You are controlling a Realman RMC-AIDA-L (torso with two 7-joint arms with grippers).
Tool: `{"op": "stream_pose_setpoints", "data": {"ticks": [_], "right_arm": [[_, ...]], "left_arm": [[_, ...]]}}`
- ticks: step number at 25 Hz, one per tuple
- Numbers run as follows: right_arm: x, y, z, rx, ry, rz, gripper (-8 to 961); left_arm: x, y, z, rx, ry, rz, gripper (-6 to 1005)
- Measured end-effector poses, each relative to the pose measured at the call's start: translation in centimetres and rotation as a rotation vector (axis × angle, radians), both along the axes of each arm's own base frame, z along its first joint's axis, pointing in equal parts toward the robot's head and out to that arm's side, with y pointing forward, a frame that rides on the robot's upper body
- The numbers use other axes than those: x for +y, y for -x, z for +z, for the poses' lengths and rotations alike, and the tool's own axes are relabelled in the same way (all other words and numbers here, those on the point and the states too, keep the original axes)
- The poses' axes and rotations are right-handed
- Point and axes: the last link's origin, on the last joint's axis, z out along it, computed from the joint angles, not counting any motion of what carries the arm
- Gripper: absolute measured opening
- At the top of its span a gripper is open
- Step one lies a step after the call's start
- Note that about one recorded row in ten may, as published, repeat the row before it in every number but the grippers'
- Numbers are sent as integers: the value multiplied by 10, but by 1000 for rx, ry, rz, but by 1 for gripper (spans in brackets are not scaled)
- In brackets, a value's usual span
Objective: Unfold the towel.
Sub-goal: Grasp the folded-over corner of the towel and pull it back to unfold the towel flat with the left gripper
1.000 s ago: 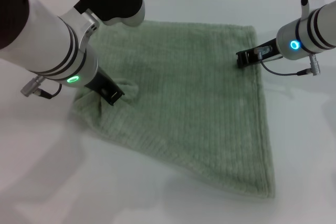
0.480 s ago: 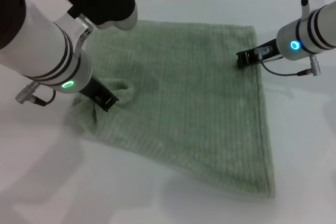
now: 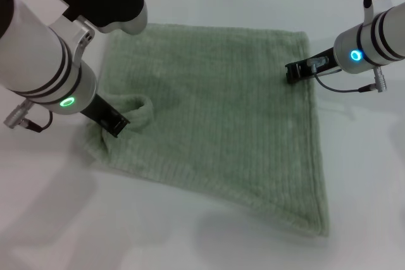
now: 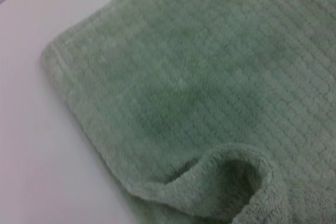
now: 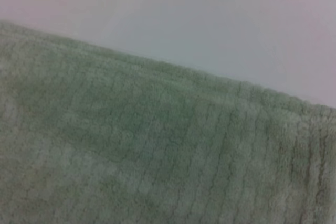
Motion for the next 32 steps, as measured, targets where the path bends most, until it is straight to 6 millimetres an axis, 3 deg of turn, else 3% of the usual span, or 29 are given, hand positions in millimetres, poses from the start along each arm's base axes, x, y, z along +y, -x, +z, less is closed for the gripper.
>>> {"op": "stream_pose_setpoints", "data": {"ticks": [32], "right_arm": [[-1, 2, 0, -8, 9, 10, -1]], "left_arm": [[-11, 14, -1, 7, -19, 136, 40]]}}
